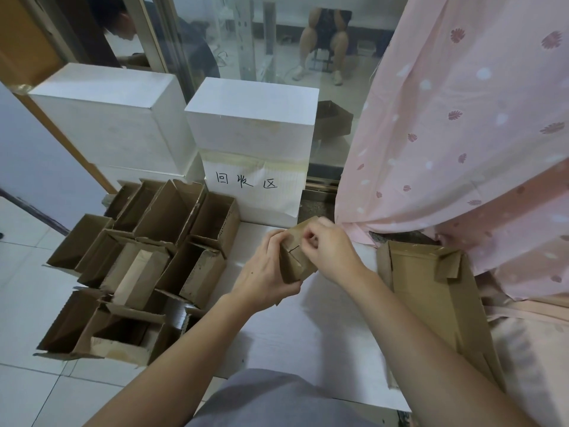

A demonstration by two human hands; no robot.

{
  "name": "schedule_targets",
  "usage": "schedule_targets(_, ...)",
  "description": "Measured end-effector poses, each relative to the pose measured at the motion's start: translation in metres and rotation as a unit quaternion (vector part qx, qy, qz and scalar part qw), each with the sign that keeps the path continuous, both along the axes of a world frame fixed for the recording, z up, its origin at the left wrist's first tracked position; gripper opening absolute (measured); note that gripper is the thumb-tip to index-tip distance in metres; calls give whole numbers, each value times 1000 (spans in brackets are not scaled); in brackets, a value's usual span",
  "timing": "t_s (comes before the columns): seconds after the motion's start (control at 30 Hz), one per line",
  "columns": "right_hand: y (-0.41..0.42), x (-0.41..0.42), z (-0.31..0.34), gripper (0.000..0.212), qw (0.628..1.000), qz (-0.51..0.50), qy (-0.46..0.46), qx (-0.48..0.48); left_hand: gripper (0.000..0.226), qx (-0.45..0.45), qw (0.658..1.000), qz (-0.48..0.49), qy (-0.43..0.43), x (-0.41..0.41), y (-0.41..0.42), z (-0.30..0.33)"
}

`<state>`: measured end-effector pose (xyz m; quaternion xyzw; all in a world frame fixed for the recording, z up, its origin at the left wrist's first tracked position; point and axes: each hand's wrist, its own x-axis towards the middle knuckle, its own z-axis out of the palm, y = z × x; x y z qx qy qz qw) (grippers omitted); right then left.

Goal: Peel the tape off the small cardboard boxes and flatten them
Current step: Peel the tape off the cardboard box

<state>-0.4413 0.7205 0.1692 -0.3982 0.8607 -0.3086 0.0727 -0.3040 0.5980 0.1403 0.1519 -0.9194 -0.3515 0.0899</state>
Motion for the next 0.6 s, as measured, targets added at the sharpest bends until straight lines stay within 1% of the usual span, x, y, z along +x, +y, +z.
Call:
schedule_targets(0.07, 1, 5, 0, 9, 998, 35, -56, 16, 95, 7, 1000, 1, -3, 1, -1, -3)
schedule_targets(0.17, 4, 9, 1, 14, 988, 24, -156, -6, 94, 4, 1000, -1, -13, 5, -3, -9)
schedule_targets(0.23, 9, 7, -3, 16, 969, 4, -245, -31, 94, -11, 1000, -9, -15, 9, -4, -14)
schedule_targets(0.3, 14, 7, -7, 27, 942, -4, -332, -51, 96, -13, 1000, -20, -13, 11, -3, -20)
schedule_targets(0.33, 16, 8, -9, 33, 935, -4, -350, -52, 97, -9, 999, -28, -12, 12, -1, -21)
schedule_targets(0.37, 16, 10, -12, 36, 938, -4, -342, -47, 99, -4, 999, -34, -10, 12, 1, -22)
schedule_targets(0.43, 15, 15, -17, 33, 955, -9, -295, -31, 100, 4, 999, -35, 1, 14, 4, -22)
schedule_targets(0.53, 13, 21, -23, 12, 968, -56, -240, -52, 101, 8, 999, -38, 5, 17, 8, -21)
schedule_targets(0.6, 11, 21, -26, 5, 977, -63, -199, -43, 101, 8, 999, -42, 0, 17, 9, -21)
